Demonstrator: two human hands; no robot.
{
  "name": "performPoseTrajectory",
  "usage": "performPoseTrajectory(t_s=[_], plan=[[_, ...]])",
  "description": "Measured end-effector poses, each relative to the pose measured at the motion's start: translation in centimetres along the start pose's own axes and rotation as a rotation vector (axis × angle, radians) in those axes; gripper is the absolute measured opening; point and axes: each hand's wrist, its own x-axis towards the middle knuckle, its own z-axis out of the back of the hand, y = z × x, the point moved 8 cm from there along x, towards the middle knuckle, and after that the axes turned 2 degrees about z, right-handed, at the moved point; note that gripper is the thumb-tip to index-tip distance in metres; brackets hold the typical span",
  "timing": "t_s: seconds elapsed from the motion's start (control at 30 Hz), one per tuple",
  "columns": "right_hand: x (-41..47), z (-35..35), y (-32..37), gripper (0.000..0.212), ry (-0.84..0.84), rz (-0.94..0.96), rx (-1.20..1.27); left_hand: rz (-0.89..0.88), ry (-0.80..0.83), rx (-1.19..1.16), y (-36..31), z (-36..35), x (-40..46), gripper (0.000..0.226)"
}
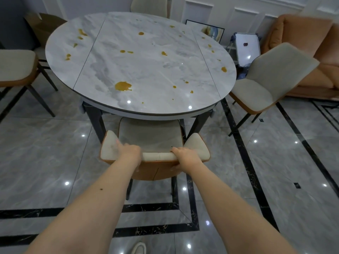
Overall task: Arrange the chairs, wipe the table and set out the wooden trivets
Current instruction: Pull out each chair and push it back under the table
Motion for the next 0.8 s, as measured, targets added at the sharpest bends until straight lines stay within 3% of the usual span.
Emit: performPoseTrajectory(t_s=[0.1,0.17,0.3,0.5,0.8], plan=[[-1.3,0.7,-2.1,0.058,-0.006,0.021,0.074,-0.162,0.070,-0.081,-4.2,2.1,0.0,0.090],[-2.5,1.7,-4.5,0.063,-0.030,-0.002,0.098,-0.235,0.092,-0.160,-7.3,3.5,0.0,0.094],[-6.0,3.7,-12.6,0.071,-0.090,-0.103,0.134,-0.334,0.106,-0.357,-14.3,6.8,0.0,0.077],[-10.4,5.7,-28.0,0.066,-0.071,-0.271,0.069,-0.453,-0.021,-0.333,-28.8,14.2,0.9,0.054],[-14.2,8.8,-47.5,0.063,-0.067,-0.397,0.089,-0.563,-0.035,-0.319,-48.3,21.9,2.6,0.057]])
